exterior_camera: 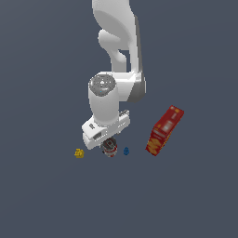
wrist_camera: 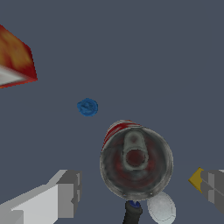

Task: Pick up a designated object from a clutter of objects.

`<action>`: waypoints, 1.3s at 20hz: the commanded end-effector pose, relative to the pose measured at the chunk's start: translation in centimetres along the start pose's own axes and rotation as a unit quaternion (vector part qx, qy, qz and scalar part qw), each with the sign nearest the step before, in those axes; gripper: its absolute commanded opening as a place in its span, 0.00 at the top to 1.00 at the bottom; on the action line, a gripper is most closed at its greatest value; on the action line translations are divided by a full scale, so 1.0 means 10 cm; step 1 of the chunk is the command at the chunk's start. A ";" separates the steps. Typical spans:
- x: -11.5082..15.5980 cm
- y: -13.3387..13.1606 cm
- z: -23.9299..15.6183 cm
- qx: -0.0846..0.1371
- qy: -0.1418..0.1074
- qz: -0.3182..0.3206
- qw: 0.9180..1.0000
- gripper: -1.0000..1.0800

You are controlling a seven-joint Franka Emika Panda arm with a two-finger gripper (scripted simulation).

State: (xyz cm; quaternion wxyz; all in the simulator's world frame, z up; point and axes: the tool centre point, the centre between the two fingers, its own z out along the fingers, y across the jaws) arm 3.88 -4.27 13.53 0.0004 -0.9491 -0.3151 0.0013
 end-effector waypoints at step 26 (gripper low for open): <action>0.00 0.02 0.58 -0.001 0.001 -0.014 1.000 1.00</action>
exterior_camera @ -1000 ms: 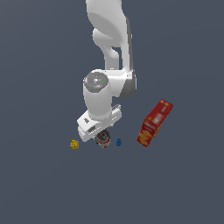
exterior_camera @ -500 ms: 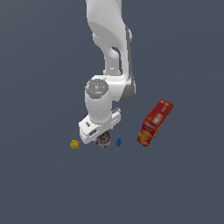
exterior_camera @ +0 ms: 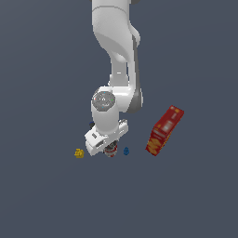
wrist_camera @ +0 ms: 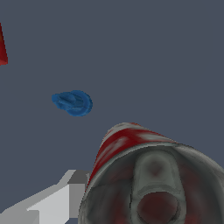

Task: Pick up a designated object from a clutter of objects.

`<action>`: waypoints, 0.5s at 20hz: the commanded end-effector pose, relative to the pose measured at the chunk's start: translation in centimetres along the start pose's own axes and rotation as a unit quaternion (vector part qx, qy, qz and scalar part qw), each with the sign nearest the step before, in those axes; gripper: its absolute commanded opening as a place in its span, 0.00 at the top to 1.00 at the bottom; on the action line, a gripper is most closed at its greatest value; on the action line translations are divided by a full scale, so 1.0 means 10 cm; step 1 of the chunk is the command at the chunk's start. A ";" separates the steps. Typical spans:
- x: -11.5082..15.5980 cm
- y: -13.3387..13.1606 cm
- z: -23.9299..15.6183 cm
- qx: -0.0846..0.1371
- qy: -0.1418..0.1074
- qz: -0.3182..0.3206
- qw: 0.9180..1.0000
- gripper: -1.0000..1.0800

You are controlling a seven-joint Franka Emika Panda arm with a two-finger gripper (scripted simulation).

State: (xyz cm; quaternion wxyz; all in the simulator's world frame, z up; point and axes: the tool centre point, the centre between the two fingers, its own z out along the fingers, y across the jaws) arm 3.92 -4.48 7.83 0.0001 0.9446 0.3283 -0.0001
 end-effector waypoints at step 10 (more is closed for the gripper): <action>0.00 0.00 0.00 0.000 0.000 0.000 1.000 1.00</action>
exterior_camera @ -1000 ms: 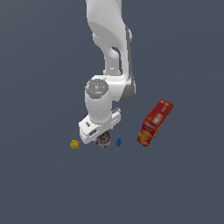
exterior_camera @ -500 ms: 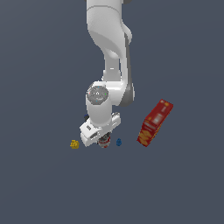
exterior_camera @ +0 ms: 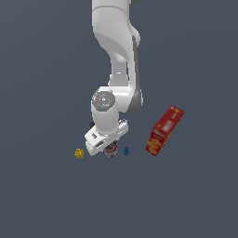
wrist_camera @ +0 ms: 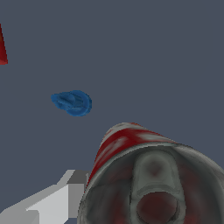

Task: Pick up a designated object from a clutter of objects.

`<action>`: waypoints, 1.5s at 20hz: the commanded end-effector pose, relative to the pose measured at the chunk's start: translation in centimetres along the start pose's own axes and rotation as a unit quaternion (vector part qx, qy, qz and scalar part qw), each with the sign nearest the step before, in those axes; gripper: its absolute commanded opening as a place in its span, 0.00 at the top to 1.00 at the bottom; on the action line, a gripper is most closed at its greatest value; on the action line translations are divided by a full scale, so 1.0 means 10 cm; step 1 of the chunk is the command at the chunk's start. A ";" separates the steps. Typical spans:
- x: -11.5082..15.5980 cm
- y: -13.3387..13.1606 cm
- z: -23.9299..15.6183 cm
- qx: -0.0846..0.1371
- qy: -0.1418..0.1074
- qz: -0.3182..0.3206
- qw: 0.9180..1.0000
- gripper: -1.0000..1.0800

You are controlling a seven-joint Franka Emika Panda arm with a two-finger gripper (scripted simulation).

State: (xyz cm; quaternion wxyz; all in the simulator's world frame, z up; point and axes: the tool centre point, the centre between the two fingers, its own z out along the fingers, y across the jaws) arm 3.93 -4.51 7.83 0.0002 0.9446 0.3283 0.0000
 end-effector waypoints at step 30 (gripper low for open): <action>-0.59 0.99 -2.33 0.000 0.001 0.000 1.000 1.00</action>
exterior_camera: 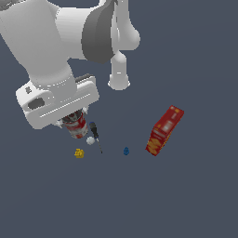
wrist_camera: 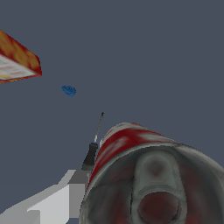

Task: Pick up a designated object from a clutter of objects.

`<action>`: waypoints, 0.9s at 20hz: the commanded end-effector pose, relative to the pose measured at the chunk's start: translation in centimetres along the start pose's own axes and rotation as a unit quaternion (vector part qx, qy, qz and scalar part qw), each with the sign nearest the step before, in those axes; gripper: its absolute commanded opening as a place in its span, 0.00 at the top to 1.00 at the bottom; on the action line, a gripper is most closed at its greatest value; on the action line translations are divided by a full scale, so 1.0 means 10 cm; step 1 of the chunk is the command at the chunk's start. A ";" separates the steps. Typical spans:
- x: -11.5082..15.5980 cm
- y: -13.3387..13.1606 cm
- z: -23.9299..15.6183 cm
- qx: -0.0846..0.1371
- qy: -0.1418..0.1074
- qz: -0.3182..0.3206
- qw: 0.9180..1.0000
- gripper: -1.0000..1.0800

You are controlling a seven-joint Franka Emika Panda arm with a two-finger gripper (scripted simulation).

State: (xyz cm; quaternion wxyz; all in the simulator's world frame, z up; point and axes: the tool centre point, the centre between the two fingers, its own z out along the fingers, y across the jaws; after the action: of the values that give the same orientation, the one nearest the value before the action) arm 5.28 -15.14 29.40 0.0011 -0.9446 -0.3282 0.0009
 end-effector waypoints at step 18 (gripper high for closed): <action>-0.26 0.56 -1.22 -0.001 0.000 -0.001 1.000 1.00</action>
State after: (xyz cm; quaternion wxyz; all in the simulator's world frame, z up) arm 6.68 -20.95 41.00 0.0010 -0.9445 -0.3285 0.0014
